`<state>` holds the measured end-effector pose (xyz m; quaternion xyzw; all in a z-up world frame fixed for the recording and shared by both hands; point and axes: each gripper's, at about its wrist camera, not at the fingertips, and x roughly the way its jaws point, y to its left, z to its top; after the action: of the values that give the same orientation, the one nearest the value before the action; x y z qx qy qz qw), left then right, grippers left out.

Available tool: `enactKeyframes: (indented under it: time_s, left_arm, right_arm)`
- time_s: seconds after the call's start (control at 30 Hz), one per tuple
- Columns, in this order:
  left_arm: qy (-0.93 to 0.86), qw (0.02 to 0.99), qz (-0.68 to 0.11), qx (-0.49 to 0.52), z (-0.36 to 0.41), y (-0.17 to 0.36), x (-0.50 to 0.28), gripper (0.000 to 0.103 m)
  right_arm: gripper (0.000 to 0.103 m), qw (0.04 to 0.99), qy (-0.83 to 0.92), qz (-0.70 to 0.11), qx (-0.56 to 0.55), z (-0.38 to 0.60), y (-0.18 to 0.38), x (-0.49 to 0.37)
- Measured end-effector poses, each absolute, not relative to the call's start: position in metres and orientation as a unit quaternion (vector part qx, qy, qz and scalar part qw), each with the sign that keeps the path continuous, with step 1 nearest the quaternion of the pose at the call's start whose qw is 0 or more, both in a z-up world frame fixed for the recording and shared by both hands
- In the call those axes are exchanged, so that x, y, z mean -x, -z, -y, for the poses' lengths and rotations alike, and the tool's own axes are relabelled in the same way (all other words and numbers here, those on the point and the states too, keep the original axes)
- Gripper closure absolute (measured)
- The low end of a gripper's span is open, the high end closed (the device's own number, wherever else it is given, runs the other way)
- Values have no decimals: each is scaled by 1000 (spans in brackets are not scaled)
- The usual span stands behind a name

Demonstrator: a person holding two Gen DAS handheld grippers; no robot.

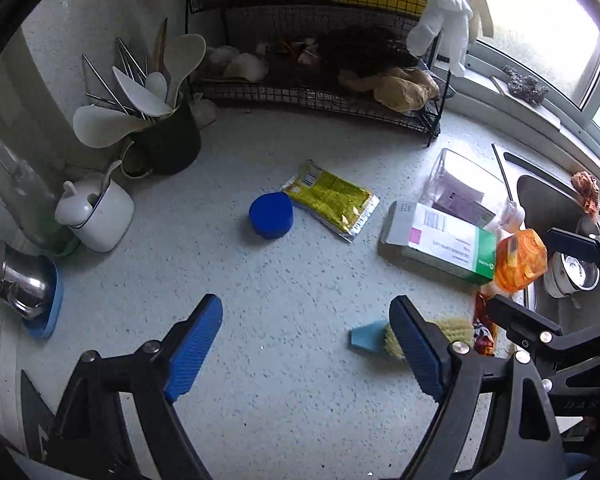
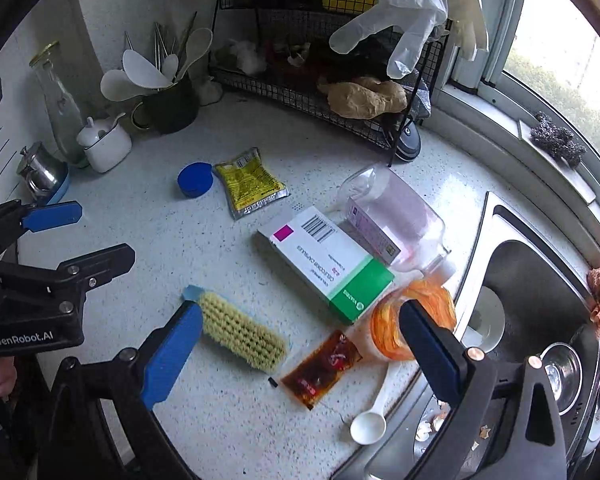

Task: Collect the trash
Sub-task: 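Grasp the blue bottle cap with the left tool while the right tool grasps the yellow sachet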

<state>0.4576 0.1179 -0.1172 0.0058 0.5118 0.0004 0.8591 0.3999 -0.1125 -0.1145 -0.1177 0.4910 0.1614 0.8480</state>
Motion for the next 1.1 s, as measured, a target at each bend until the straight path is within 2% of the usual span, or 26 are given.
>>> enactKeyframes:
  time_s: [0.33,0.63,0.7,0.77,0.8,0.83,0.87,1.1]
  left_arm:
    - [18,834,-552,-9,-159,165,-547,19]
    - [48,815,-577,-9,-166,200,-581,19]
    - [47,814,-579,-17,-164,205,-584,26]
    - [48,809,-585,-16,-165,211,-586,44]
    - [47,814,-579,-19,-164,210,-586,47]
    - [50,815,-578,-18,-163,209,-585,56]
    - [52,815,-577,-19,-163,208,-585,60]
    - [29,829,-558,11,-175,197,-569,60]
  right_arm:
    - [4,834,-135,-515,144,77,146,-479]
    - [4,824,-126,-532,151,68,157,-504]
    - [4,823,-125,-533,151,67,159,-508]
    - [4,823,-124,-533,152,68,158,-509]
    - [4,822,-124,-534,154,68,157,-508]
    - [4,822,-125,-534,155,68,157,-508]
    - [4,822,-125,-533,155,68,155,-508]
    - [4,825,-147,-518,170,61,145,-502]
